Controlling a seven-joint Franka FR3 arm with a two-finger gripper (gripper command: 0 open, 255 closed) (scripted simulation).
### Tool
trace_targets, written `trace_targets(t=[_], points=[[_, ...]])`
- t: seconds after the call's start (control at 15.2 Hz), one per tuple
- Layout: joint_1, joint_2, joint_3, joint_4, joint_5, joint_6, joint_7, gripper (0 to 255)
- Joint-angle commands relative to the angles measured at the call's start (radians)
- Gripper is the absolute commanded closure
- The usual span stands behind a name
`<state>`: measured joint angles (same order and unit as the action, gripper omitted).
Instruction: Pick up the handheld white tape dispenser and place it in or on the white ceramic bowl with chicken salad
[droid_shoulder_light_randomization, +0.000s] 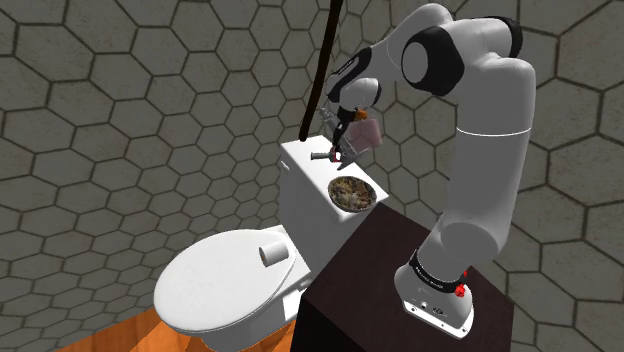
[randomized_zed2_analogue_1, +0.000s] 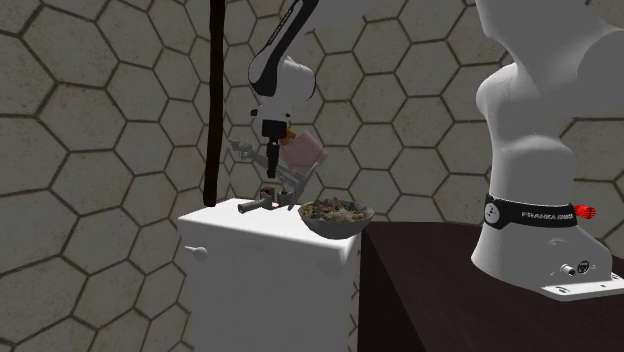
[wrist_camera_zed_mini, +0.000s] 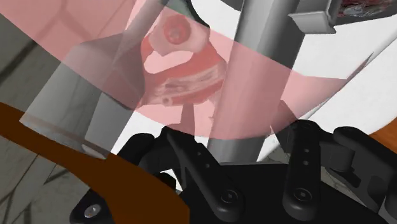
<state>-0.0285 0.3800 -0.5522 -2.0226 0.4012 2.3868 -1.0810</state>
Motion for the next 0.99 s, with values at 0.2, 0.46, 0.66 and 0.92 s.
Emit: trace_targets(t=[0.2, 0.46, 0.66, 0.92], points=[[0.077, -0.031, -0.148, 0.016, -0.161, -0.033, -0.017, 255], [0.203, -0.025, -0.289, 0.034, -0.117, -0.084, -0.048, 255], [0.419, -0.125, -0.473, -0.117, -0.169, -0.036, -0.01, 255], [0.737, -0.412, -0.746, -0.302, -0.529, 0.013, 0.257, 255]])
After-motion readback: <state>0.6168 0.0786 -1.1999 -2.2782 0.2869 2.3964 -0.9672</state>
